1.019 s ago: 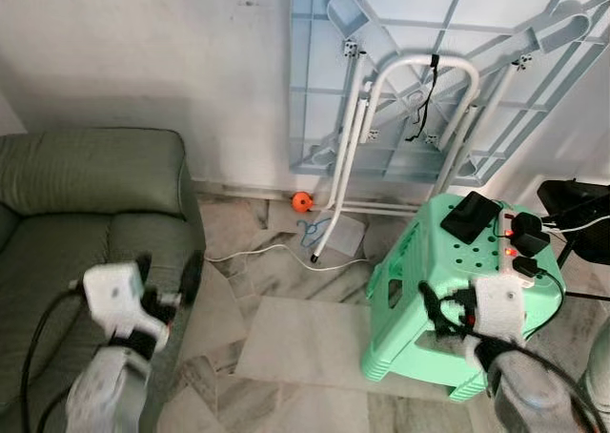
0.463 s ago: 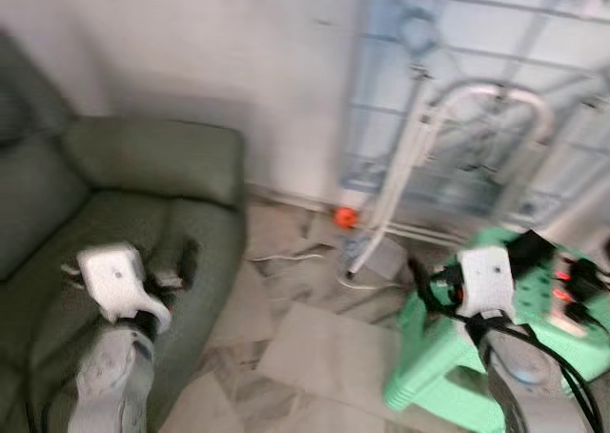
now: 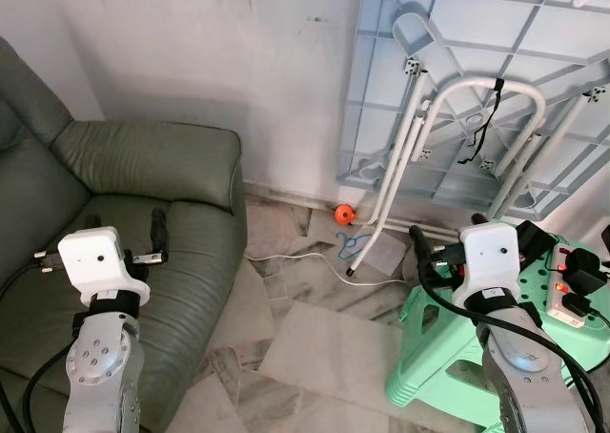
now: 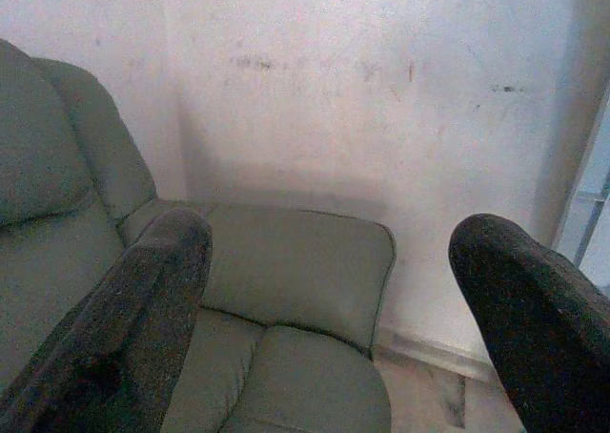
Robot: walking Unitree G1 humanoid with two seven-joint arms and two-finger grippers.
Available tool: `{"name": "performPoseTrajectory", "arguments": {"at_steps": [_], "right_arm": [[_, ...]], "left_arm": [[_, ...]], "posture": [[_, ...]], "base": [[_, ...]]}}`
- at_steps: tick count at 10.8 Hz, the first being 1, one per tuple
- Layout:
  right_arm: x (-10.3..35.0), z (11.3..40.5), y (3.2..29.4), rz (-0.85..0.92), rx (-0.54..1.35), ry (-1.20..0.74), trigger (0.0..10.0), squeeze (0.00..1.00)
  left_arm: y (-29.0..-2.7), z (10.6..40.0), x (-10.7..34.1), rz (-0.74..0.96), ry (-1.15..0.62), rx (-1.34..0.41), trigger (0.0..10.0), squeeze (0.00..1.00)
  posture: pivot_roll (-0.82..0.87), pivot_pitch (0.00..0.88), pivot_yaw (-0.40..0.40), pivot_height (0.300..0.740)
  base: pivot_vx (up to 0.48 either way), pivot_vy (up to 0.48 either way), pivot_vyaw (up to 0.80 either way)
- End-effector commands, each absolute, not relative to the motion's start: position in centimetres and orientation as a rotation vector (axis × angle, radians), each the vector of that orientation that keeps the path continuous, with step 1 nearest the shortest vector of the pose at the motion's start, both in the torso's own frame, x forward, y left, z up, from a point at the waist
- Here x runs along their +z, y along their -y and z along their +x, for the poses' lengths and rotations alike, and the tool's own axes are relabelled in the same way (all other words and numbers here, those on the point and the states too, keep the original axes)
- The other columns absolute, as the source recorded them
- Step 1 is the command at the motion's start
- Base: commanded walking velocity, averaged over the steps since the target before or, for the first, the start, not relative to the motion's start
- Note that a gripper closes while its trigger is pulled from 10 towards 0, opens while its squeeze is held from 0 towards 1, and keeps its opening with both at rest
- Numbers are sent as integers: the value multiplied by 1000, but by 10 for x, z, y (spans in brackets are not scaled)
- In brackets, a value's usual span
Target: Move the pillow to the sofa
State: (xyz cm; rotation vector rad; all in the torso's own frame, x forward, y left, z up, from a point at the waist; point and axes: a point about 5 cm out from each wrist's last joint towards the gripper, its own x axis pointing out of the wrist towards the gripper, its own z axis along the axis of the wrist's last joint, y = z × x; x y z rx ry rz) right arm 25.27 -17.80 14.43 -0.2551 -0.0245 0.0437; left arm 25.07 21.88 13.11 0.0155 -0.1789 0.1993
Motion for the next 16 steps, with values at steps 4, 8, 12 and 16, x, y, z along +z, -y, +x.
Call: {"name": "performPoseTrajectory", "arguments": {"at_steps": [4,8,12,16], "right_arm": [[148,262,178,-232,-53,106,10000,0],[153,255,176,-198,-66,232,10000,0],[135,254,165,-103,11,145,10000,0],[129,256,163,-73,24,120,10000,0]], "left_arm": [[-219,252,136,-41,235,231,10000,0],[-228,242,137,83,327,300,10000,0],[-222,233,116,4,231,244,10000,0],[-224,231,94,-136,82,325,10000,0]], "posture": [[-137,0,-20,740],[-123,4,-6,740],[-111,5,-8,740],[-102,0,-17,740]], "base": [[0,0,0],[0,0,0],[0,0,0],[0,0,0]]}}
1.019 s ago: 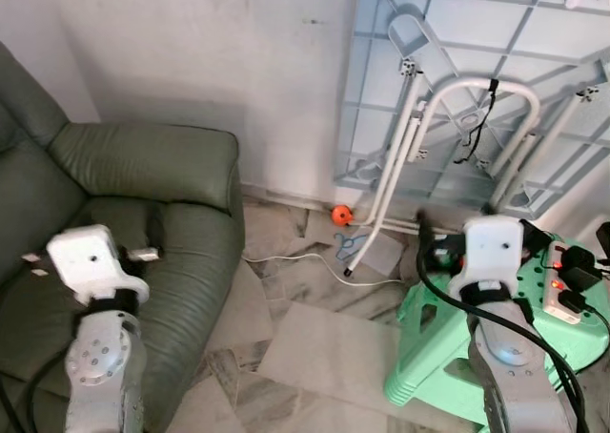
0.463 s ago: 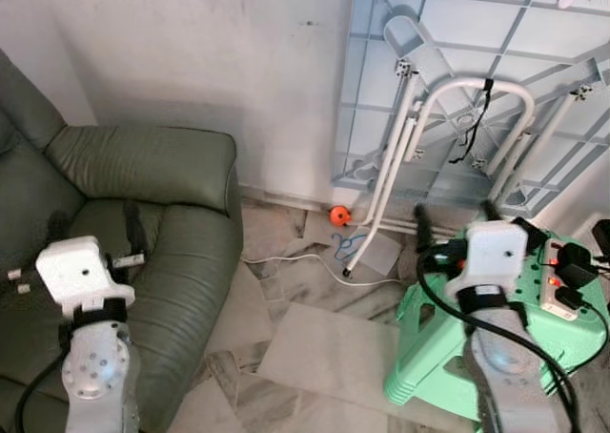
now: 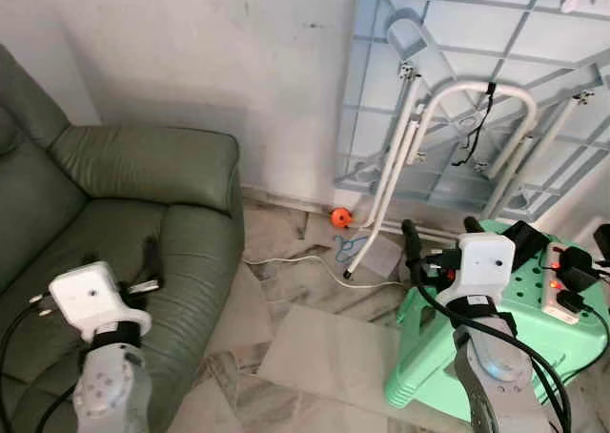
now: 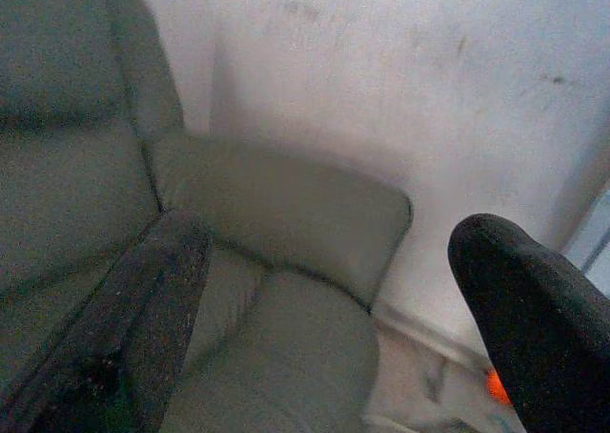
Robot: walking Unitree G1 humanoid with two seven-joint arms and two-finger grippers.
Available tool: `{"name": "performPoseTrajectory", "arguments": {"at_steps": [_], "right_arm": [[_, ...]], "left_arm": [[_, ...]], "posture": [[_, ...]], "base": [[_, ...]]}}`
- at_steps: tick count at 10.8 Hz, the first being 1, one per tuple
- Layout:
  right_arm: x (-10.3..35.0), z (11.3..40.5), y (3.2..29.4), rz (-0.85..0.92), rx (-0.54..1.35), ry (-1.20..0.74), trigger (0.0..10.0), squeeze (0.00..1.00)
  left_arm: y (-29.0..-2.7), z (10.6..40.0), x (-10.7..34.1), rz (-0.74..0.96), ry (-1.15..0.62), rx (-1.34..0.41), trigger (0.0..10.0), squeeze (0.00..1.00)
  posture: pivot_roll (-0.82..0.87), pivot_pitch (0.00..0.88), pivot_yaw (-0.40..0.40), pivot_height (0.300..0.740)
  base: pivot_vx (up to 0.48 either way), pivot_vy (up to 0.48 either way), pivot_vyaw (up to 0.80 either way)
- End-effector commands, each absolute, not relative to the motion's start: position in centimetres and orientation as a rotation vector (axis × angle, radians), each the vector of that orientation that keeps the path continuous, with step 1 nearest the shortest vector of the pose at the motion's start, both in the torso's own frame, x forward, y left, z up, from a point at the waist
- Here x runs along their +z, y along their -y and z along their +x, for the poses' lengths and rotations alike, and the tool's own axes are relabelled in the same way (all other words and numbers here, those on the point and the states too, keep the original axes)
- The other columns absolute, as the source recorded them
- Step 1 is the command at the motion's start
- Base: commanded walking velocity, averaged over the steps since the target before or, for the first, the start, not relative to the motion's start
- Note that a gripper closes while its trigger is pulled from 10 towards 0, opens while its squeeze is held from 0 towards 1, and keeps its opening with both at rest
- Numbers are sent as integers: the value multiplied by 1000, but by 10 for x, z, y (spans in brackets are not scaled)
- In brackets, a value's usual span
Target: Move the pillow to the sofa
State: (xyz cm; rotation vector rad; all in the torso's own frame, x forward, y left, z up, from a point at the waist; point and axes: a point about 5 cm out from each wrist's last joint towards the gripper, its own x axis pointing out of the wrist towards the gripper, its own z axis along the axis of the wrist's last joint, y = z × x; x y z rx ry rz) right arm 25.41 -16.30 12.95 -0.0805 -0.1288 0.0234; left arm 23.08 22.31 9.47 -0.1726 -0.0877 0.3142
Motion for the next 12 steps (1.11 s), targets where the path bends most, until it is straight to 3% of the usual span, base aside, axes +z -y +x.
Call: {"name": "performPoseTrajectory", "arguments": {"at_steps": [1,3,6,10,12], "right_arm": [[128,257,163,-70,26,117,10000,0],[127,258,163,-69,21,116,10000,0],[127,259,164,-57,19,116,10000,0],[127,256,167,-73,14,105,10000,0],[127,257,163,-137,32,100,10000,0]], "left_arm": [[-224,231,88,-209,39,322,10000,0],[-218,236,87,-133,-10,275,10000,0],[-223,235,89,-230,19,271,10000,0],[-208,242,116,-124,82,200,10000,0],[-205,242,113,-177,64,188,10000,0]], "posture": [[-103,0,-16,740],[-108,0,-17,740],[-105,0,-21,740],[-109,0,-23,740],[-109,0,-21,740]], "base": [[0,0,0],[0,0,0],[0,0,0],[0,0,0],[0,0,800]]}}
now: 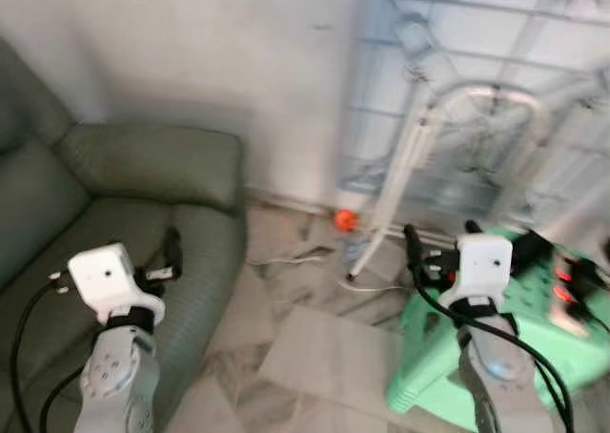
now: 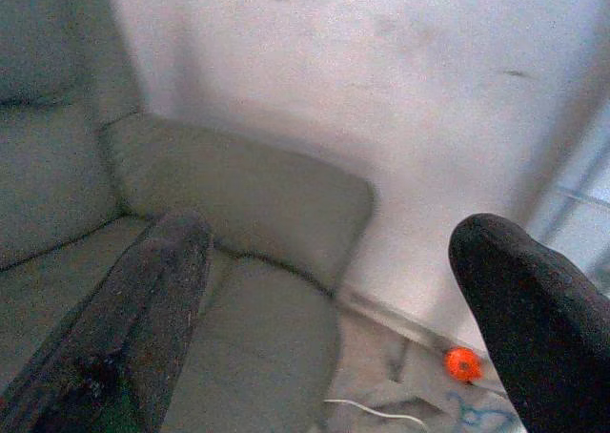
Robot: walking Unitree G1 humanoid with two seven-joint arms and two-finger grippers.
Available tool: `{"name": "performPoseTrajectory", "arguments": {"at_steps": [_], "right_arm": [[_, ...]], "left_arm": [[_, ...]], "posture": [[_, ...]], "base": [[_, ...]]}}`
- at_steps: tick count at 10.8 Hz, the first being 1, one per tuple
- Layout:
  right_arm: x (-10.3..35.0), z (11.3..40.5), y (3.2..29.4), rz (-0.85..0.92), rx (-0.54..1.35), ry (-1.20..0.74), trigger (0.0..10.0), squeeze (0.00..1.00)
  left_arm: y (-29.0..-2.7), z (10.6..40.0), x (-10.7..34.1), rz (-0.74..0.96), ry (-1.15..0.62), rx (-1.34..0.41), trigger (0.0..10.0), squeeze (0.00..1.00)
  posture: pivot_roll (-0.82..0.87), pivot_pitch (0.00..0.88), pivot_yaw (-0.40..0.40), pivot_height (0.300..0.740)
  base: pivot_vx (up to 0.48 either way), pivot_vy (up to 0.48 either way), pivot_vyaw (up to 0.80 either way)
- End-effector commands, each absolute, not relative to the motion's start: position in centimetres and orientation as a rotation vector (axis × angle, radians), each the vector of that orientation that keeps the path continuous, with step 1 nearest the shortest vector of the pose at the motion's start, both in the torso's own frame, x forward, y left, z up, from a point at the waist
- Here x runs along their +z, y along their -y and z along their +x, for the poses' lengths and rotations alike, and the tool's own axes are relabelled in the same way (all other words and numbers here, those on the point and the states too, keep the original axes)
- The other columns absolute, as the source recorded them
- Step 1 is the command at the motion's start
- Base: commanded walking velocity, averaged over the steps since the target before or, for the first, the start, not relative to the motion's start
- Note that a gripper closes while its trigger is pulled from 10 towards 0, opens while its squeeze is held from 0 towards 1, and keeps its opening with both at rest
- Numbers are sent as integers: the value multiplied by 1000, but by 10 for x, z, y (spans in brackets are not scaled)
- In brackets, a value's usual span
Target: Move the pillow to the sofa
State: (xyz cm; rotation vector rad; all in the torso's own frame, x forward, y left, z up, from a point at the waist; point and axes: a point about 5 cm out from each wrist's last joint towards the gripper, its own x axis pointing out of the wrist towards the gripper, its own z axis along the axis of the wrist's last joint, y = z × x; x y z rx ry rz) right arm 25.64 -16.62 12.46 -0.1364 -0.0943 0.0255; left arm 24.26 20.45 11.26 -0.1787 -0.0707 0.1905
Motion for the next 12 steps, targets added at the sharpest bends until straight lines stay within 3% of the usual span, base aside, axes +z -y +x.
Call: {"name": "performPoseTrajectory", "arguments": {"at_steps": [1,12], "right_arm": [[127,257,163,-139,37,99,10000,0],[126,261,157,-139,67,101,10000,0]], "left_arm": [[-205,242,113,-202,69,206,10000,0],[-210,245,109,-71,17,241,10000,0]], "posture": [[-111,0,-22,740],[-101,0,-20,740]], "base": [[0,0,800],[0,0,800]]}}
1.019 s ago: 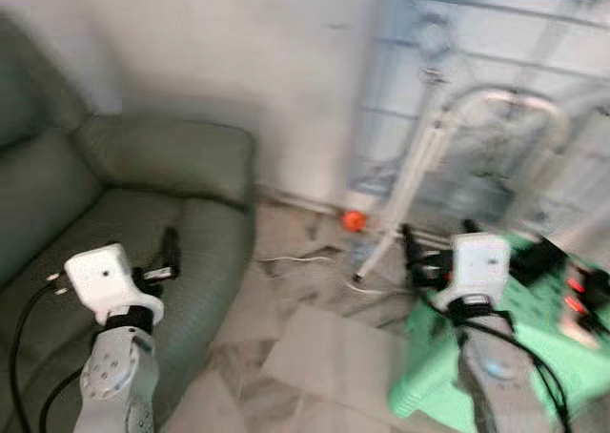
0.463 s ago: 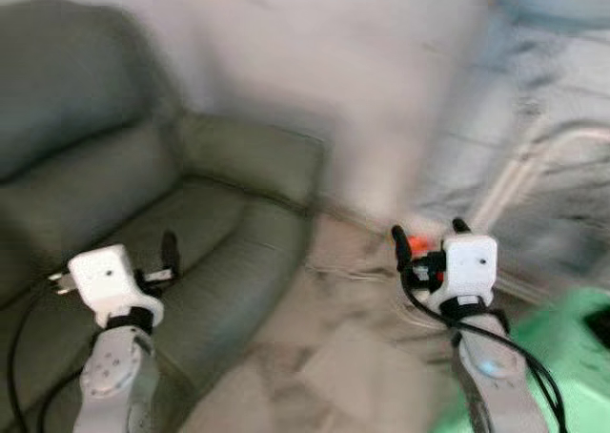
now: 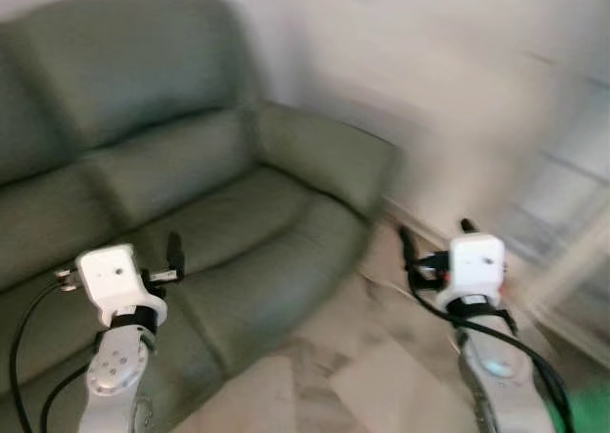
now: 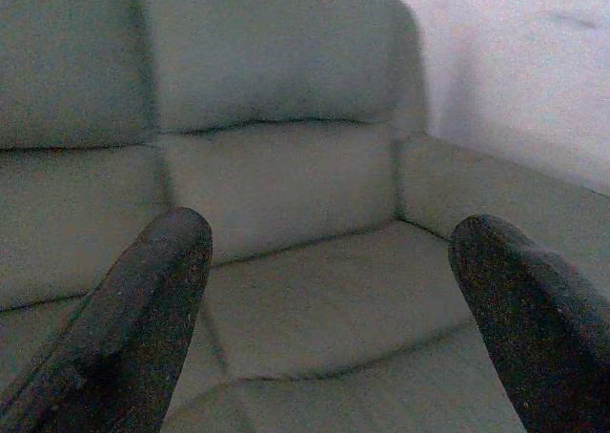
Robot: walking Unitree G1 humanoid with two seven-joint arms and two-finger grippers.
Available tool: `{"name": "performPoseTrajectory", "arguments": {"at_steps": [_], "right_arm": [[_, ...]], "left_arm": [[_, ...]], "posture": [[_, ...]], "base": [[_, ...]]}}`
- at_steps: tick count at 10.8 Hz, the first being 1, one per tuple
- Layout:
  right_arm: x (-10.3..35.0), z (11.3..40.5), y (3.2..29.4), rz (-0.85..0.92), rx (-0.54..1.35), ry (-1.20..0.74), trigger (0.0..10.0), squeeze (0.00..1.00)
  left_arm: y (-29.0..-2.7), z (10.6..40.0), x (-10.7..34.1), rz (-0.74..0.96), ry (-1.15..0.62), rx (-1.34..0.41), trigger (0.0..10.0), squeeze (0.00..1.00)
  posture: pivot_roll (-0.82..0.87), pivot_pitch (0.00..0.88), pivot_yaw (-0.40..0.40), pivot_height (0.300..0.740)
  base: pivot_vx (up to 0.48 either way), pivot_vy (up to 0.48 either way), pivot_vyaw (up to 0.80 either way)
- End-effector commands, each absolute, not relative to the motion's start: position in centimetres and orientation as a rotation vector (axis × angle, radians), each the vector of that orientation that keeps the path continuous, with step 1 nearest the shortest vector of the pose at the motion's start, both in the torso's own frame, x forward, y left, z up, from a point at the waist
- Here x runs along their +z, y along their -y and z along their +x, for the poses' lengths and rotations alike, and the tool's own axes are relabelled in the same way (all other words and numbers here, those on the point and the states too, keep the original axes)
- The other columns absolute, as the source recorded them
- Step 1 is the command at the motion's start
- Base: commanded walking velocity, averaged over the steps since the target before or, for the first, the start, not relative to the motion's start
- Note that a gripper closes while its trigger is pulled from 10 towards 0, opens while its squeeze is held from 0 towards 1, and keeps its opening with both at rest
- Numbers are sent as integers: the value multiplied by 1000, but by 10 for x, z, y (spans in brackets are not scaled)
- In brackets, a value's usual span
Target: Move the pillow to the sofa
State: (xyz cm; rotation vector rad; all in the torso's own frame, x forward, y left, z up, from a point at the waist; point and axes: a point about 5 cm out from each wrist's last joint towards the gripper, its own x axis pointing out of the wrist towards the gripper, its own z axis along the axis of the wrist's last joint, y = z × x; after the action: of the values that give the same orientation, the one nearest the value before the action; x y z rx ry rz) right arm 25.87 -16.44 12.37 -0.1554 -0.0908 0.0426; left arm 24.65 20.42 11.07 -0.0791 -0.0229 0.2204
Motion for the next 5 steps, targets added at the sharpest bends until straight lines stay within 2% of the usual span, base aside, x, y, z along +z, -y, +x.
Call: {"name": "performPoseTrajectory", "arguments": {"at_steps": [1,5], "right_arm": [[126,261,157,-137,69,102,10000,0],[123,262,155,-120,77,104,10000,0]], "left_arm": [[-211,245,110,-53,21,245,10000,0],[-211,245,102,0,-23,228,10000,0]], "posture": [[-99,0,-19,740],[-97,0,-11,740]], "base": [[0,0,800],[0,0,800]]}}
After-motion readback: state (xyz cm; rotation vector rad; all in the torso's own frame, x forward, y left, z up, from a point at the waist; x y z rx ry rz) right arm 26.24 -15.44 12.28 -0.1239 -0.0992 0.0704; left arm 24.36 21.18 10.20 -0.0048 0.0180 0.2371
